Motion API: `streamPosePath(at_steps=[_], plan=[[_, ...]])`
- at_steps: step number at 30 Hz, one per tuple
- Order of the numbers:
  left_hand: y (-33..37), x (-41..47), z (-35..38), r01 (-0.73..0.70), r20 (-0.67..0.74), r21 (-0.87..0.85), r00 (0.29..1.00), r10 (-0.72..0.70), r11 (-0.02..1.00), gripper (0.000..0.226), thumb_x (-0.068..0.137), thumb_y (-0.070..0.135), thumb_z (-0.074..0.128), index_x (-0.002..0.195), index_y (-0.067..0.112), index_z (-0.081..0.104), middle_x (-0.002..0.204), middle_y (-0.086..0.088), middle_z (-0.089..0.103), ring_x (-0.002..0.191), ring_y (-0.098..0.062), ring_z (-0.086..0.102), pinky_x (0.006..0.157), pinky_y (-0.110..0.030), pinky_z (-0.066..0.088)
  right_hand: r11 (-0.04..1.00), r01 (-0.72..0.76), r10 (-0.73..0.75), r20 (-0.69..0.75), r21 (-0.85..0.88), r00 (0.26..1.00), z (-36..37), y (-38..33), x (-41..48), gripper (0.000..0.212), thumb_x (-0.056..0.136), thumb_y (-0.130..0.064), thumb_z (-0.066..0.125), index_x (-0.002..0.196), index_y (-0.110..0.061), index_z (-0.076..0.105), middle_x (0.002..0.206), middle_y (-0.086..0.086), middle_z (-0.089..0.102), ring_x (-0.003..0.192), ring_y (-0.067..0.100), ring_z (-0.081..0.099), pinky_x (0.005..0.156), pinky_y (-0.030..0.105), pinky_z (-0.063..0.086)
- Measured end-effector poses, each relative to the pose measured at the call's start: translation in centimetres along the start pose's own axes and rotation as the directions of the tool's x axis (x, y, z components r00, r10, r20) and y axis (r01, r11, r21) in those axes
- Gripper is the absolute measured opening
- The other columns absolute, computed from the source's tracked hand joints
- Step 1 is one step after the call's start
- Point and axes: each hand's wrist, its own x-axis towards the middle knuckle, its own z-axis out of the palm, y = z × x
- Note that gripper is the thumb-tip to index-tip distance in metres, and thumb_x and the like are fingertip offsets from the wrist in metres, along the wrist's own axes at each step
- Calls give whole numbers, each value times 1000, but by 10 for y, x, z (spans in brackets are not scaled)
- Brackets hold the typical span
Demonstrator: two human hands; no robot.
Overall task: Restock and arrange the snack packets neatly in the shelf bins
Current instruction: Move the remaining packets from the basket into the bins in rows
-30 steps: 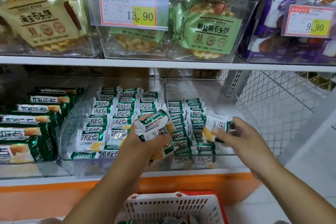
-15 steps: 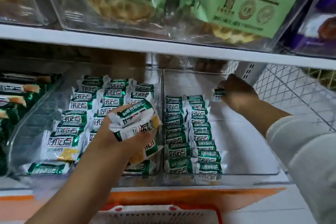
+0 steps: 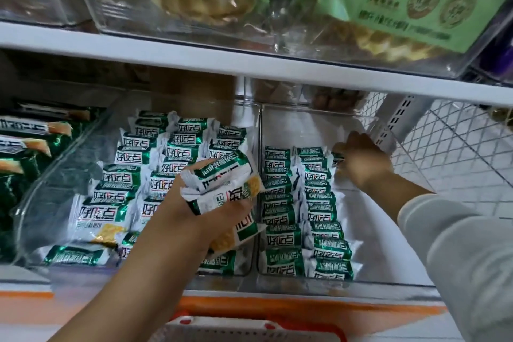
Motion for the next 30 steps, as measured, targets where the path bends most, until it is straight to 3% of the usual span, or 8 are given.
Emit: streamPosePath(at_steps=[5, 8, 14, 16, 19, 23, 27, 30], plan=[[6, -4, -2, 5, 21, -8, 1000, -4, 1000, 51, 48, 37, 79, 98, 43, 71, 96, 8, 77, 93, -19, 72, 74, -35, 46, 991, -43, 33, 74, 128, 997, 1, 1, -2, 49, 85, -12, 67, 132, -14, 54, 124, 13, 52, 112, 31, 53, 96, 34, 46], [9, -9, -3, 28, 59, 4, 998, -29, 1000, 57, 46, 25, 92, 100, 34, 73, 99, 5, 77, 95, -21, 73, 83, -39, 48, 930, -76, 100, -50, 359, 994, -15, 0, -25, 30, 88, -8, 61, 117, -2, 62, 121, 11, 62, 107, 25, 60, 91, 27, 47], [9, -29, 0, 151, 149, -23, 978, -146, 988, 57, 46, 15, 92, 94, 9, 61, 66, -1, 70, 62, -18, 68, 70, -40, 46, 279, -133, 71, 117, 951, 991, -111, -67, -145, 17, 89, -47, 57, 102, -41, 67, 94, -27, 68, 90, -4, 65, 87, 26, 51], [9, -39, 2, 208, 181, 23, 961, -209, 978, 90, 39, 35, 97, 112, 4, 53, 94, -16, 69, 87, -27, 69, 74, -53, 46, 166, -182, -60, 194, 969, 979, -133, -91, -171, 23, 82, -54, 55, 101, -45, 65, 84, -40, 64, 80, -19, 61, 77, 12, 48], [5, -48, 6, 231, 239, 53, 942, -237, 971, 139, 27, 59, 96, 146, 20, 36, 153, -19, 34, 136, -42, 40, 103, -64, 40, 116, -211, -105, 224, 971, 969, -137, -107, -194, 13, 88, -37, 61, 97, -29, 67, 74, -23, 68, 67, -13, 59, 61, 2, 41], [8, -55, 4, 175, 381, -44, 913, -145, 984, 73, 56, 28, 91, 122, 40, 62, 112, 13, 73, 108, -13, 66, 96, -38, 48, -39, -243, 28, 244, 969, 969, -130, -103, -209, 49, 76, -56, 71, 94, -11, 66, 92, 19, 66, 81, 28, 63, 77, 24, 42], [10, -54, -1, 125, 284, -8, 952, -118, 992, 10, 74, 21, 76, 75, 18, 66, 49, 11, 58, 44, -6, 54, 61, -29, 39, -146, -233, 56, 244, 961, 968, -125, -100, -215, 80, 56, -70, 77, 105, -8, 63, 118, 41, 41, 106, 54, 49, 91, 48, 43], [8, -50, -1, 133, 207, 6, 969, -132, 991, 36, 77, 27, 81, 62, 21, 49, 43, 8, 51, 37, -9, 46, 61, -32, 34, -205, -224, 84, 246, 953, 966, -125, -100, -209, 73, 53, -63, 83, 104, -14, 66, 95, 30, 50, 90, 32, 53, 88, 47, 43]])
